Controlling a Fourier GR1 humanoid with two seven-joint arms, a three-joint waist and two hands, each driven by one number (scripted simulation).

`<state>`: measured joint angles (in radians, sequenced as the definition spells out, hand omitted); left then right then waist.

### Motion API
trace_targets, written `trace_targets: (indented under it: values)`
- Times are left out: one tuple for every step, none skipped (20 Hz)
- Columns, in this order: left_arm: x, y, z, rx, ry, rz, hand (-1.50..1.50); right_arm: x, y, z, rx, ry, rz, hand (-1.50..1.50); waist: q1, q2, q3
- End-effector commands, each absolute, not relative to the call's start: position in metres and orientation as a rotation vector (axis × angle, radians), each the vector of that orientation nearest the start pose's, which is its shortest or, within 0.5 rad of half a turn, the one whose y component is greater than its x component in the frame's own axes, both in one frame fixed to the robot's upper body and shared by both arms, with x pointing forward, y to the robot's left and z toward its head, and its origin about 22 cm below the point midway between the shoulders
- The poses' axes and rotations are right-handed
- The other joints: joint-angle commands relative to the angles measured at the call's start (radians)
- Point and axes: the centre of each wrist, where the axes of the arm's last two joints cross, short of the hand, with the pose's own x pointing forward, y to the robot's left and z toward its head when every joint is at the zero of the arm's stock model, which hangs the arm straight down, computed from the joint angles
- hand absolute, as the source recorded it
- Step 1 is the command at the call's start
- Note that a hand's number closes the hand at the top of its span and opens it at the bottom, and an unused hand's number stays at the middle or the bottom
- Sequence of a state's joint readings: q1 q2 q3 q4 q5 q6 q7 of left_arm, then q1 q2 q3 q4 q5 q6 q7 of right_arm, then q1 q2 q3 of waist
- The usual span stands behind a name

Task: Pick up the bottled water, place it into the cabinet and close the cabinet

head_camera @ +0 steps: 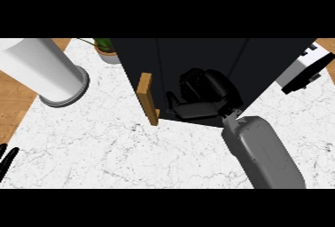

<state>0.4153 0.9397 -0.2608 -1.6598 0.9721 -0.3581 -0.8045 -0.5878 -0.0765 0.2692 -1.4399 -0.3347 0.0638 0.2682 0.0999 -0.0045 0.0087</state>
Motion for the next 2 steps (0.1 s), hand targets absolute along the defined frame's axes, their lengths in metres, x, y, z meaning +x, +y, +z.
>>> trace_targets:
  values:
    - [0.122, 0.402, 0.028, -0.518, -1.850, 0.041, -1.50, 0.380, -0.102, 0.149, 0.439, -1.606, 0.363, 1.50, 0.013, 0.022, -0.010]
    - [0.133, 0.388, 0.031, -0.538, -1.869, 0.054, -1.50, 0.385, -0.111, 0.148, 0.437, -1.606, 0.369, 1.50, 0.004, 0.030, -0.009]
